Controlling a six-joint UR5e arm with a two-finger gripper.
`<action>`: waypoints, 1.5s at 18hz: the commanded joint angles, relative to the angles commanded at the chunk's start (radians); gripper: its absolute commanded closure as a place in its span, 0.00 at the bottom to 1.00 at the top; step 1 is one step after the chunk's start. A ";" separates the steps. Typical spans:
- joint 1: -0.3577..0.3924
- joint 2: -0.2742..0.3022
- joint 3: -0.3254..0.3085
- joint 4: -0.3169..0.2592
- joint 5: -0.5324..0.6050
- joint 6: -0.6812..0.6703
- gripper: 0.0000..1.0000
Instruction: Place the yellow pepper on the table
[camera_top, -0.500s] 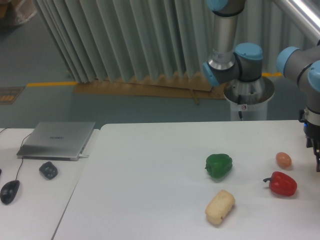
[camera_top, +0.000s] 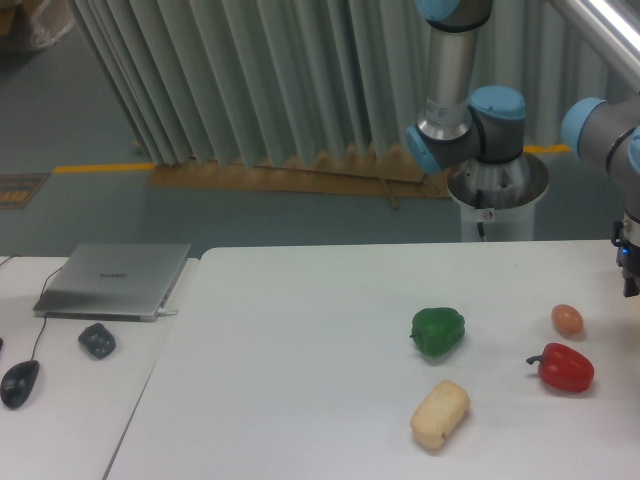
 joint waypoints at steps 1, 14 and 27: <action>0.000 0.000 0.000 0.000 0.000 -0.002 0.00; 0.017 0.028 0.000 0.000 -0.014 -0.250 0.00; 0.368 0.017 0.020 0.177 -0.425 -0.952 0.00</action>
